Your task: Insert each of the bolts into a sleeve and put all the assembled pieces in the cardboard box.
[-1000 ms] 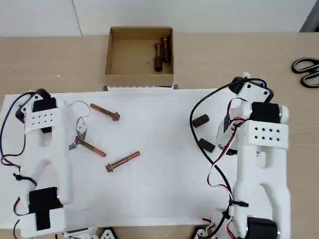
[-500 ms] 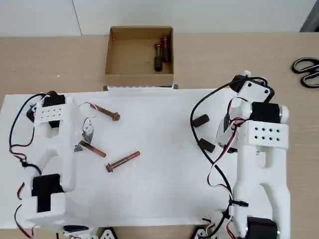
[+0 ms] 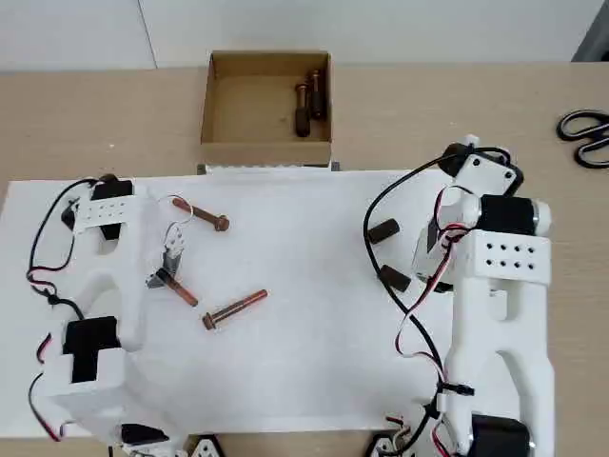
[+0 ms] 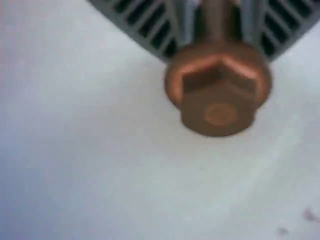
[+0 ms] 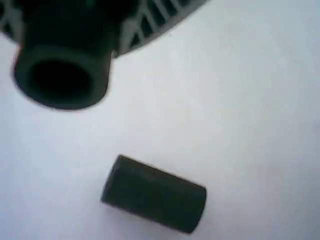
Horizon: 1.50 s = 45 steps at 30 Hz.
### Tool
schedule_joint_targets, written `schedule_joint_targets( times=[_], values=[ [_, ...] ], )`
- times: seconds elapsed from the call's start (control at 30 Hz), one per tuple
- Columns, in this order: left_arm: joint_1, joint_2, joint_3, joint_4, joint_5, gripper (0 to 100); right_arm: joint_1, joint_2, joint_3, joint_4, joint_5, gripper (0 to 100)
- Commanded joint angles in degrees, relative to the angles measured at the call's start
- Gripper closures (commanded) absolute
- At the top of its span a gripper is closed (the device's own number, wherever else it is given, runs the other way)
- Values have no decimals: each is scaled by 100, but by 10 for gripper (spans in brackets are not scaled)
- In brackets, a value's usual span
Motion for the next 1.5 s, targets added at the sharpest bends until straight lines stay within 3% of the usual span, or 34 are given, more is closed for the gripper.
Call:
schedule_joint_targets(
  times=[0.0, 0.2, 0.47, 0.67, 0.93, 1.23, 1.47],
  values=[
    [-35, 132, -48, -185, -26, 994, 13, -171, -35, -22, -26, 995],
    [18, 123, -787, 378, -35, 994, 13, -207, -79, -22, -26, 995],
    [747, 123, -2862, 2330, -853, 994, 4, -426, -730, 145, -18, 995],
    [958, -422, -3521, 2338, -1090, 994, -365, -1508, -993, 119, 18, 995],
    [1521, -2330, -3538, 2295, -2092, 994, -1112, -2510, -949, 154, 44, 995],
    [1495, -3815, -3433, 2295, -2541, 994, -1130, -3811, 185, 154, 1099, 997],
    [1495, -4993, -2176, 2119, -2743, 994, -1121, -5200, 1266, 4, 1873, 997]
  ],
)
